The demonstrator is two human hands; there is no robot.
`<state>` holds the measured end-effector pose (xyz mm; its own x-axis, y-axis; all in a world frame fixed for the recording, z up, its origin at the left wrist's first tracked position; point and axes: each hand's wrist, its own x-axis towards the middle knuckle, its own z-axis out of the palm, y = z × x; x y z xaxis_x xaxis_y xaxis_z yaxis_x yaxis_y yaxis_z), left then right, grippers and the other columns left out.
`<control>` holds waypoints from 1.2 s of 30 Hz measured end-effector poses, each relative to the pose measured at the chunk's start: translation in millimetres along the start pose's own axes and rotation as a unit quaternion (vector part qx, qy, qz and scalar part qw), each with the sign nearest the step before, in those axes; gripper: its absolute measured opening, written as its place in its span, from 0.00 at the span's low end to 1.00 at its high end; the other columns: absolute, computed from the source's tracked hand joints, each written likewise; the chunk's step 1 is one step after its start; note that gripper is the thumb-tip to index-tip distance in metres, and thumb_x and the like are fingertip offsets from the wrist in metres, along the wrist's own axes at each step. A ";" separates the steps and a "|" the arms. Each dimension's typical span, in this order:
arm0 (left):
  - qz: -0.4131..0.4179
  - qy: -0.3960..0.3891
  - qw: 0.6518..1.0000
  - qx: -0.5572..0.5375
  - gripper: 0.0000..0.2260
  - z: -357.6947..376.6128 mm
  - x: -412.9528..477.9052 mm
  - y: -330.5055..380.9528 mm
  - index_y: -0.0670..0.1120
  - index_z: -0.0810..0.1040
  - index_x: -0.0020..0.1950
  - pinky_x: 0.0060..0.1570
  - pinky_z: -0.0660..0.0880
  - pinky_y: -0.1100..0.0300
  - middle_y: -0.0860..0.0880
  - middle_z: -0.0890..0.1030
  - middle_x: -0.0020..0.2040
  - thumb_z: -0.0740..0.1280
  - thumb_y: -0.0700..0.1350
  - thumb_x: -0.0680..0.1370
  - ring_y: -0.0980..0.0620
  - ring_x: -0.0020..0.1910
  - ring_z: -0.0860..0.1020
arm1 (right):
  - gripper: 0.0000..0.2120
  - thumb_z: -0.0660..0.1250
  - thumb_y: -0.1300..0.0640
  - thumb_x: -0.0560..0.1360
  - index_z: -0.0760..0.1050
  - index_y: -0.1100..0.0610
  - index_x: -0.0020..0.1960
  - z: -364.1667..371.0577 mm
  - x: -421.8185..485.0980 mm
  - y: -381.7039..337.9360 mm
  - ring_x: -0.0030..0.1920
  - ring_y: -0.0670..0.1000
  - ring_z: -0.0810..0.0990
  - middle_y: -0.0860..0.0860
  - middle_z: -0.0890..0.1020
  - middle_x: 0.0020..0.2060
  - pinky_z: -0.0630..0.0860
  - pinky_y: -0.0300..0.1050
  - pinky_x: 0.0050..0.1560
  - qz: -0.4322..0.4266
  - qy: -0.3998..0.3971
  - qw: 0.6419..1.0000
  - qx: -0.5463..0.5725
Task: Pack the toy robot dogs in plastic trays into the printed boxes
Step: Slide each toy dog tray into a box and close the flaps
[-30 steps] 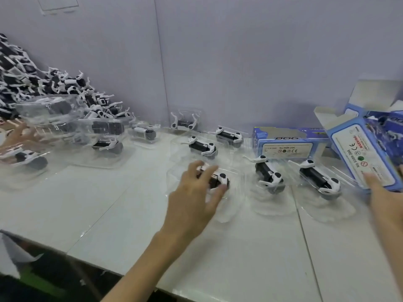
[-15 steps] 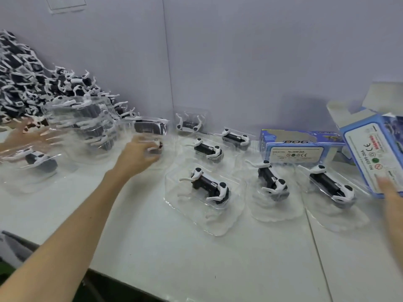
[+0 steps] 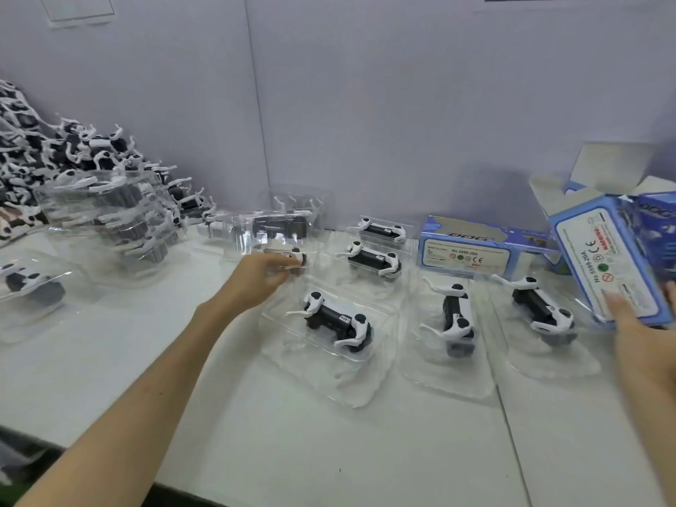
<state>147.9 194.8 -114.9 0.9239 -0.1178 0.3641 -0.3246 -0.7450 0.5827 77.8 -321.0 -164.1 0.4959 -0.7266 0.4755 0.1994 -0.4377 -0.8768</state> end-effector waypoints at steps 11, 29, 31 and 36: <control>-0.048 0.021 0.992 0.113 0.07 -11.5 -14.9 53.1 0.55 0.85 0.54 0.55 0.78 0.53 0.58 0.85 0.54 0.68 0.47 0.80 0.54 0.55 0.82 | 0.29 0.76 0.53 0.74 0.74 0.60 0.71 21.2 -37.3 -84.0 0.72 0.55 0.70 0.61 0.70 0.73 0.59 0.28 0.70 -0.341 0.036 0.938 -0.055; 0.068 -0.052 0.938 -0.335 0.48 76.2 -36.9 188.5 0.77 0.54 0.70 0.64 0.75 0.62 0.68 0.69 0.69 0.79 0.66 0.58 0.65 0.68 0.71 | 0.13 0.68 0.52 0.78 0.73 0.49 0.61 57.0 -102.2 -130.0 0.53 0.47 0.85 0.42 0.85 0.52 0.82 0.41 0.43 0.005 -0.341 0.879 0.334; 0.070 -0.006 0.950 -0.305 0.51 77.1 -38.6 195.3 0.75 0.53 0.71 0.66 0.74 0.59 0.71 0.65 0.67 0.79 0.70 0.55 0.64 0.70 0.69 | 0.13 0.62 0.51 0.76 0.73 0.48 0.61 57.8 -104.3 -129.4 0.50 0.40 0.84 0.37 0.84 0.49 0.80 0.35 0.42 -0.013 -0.355 0.883 0.306; 0.039 0.036 0.971 -0.232 0.63 71.8 -41.0 200.7 0.62 0.44 0.80 0.76 0.61 0.46 0.65 0.57 0.73 0.76 0.75 0.54 0.59 0.77 0.56 | 0.17 0.67 0.45 0.74 0.76 0.50 0.61 54.8 -100.7 -128.7 0.49 0.48 0.85 0.44 0.85 0.50 0.80 0.38 0.44 -0.053 -0.367 0.898 0.238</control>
<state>59.4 2.9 -65.1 0.8819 -0.1031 0.4600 -0.4643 -0.3585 0.8099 48.5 -162.5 -103.1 0.8411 -0.0726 0.5360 0.5306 -0.0815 -0.8437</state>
